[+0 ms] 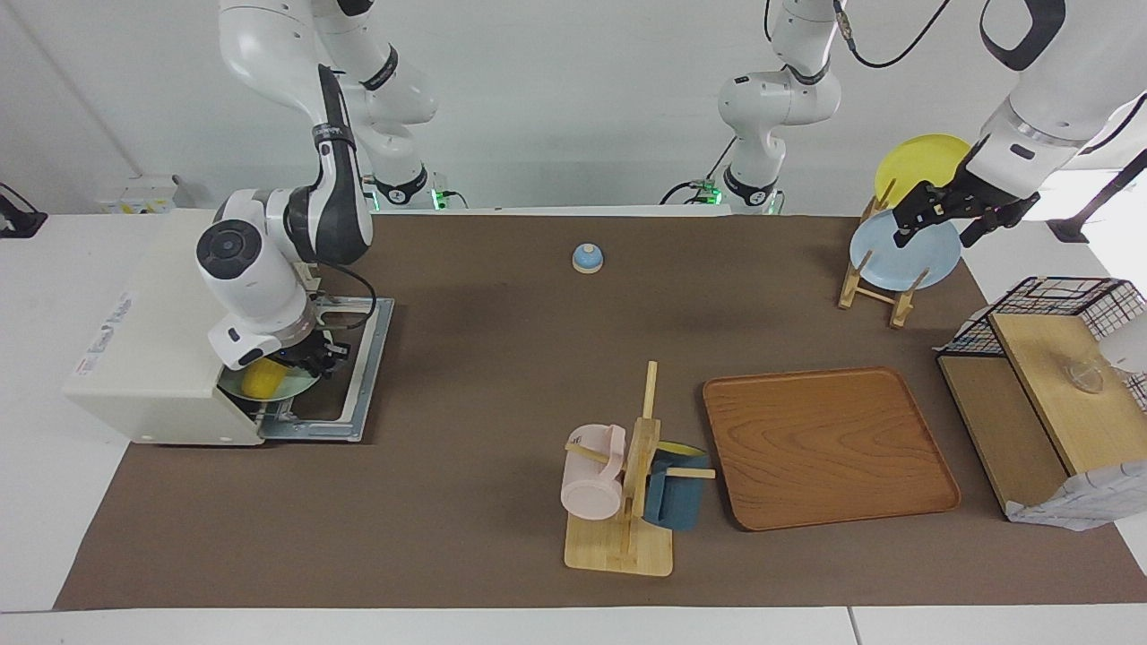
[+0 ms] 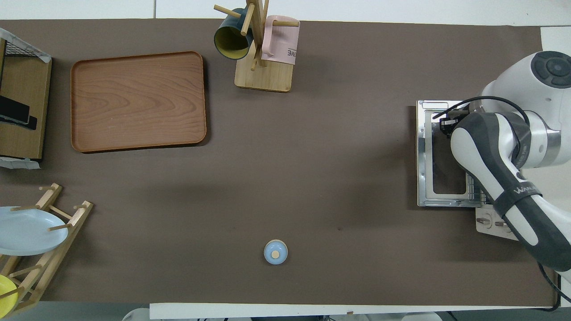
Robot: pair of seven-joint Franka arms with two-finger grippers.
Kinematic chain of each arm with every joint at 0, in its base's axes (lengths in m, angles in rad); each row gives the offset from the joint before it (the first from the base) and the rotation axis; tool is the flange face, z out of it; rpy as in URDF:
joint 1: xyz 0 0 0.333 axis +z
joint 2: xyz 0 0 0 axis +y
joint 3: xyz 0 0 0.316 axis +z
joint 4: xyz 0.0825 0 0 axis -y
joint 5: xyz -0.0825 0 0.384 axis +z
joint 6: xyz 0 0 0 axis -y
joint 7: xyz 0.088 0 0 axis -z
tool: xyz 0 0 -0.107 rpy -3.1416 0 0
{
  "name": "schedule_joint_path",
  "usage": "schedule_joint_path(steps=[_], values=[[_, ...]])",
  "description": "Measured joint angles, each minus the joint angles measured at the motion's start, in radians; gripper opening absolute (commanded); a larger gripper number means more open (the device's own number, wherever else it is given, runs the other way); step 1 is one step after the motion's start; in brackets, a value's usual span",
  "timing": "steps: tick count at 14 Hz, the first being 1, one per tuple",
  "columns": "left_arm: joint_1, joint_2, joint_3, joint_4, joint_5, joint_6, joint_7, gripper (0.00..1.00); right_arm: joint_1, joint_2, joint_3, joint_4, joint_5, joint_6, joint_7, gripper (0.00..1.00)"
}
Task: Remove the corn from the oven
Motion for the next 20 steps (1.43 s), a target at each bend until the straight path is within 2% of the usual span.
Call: schedule_joint_path(steps=[3, 6, 8, 11, 13, 15, 16, 17, 18, 20], values=[[0.000, 0.000, 0.000, 0.000, 0.000, 0.000, 0.000, 1.00, 0.091, 0.002, 0.002, 0.093, -0.013, -0.130, 0.043, 0.00], [0.000, 0.000, 0.000, 0.000, 0.000, 0.000, 0.000, 1.00, 0.281, 0.054, 0.006, 0.284, -0.012, -0.288, 0.237, 0.00], [0.000, 0.000, 0.000, 0.000, 0.000, 0.000, 0.000, 1.00, 0.426, 0.135, 0.012, 0.417, -0.006, -0.358, 0.396, 0.00], [0.000, 0.000, 0.000, 0.000, 0.000, 0.000, 0.000, 1.00, 0.604, 0.311, 0.017, 0.643, 0.028, -0.369, 0.613, 0.00], [0.000, 0.000, 0.000, 0.000, 0.000, 0.000, 0.000, 1.00, 0.688, 0.431, 0.020, 0.777, 0.037, -0.340, 0.733, 0.00], [0.000, 0.000, 0.000, 0.000, 0.000, -0.001, 0.000, 1.00, 0.736, 0.516, 0.044, 0.842, 0.040, -0.273, 0.842, 0.00], [0.000, 0.000, 0.000, -0.001, 0.000, -0.003, 0.000, 1.00, 0.748, 0.543, 0.051, 0.854, 0.040, -0.244, 0.873, 0.04], [0.000, 0.000, 0.000, -0.002, 0.000, -0.005, -0.001, 1.00, 0.752, 0.558, 0.055, 0.854, 0.041, -0.213, 0.886, 0.16], [0.000, -0.001, 0.000, -0.006, 0.000, -0.007, -0.001, 1.00, 0.751, 0.569, 0.055, 0.851, 0.043, -0.177, 0.891, 0.47], [-0.001, -0.011, 0.000, -0.031, 0.000, -0.004, -0.014, 1.00, 0.740, 0.575, 0.055, 0.845, 0.046, -0.139, 0.891, 0.61]])
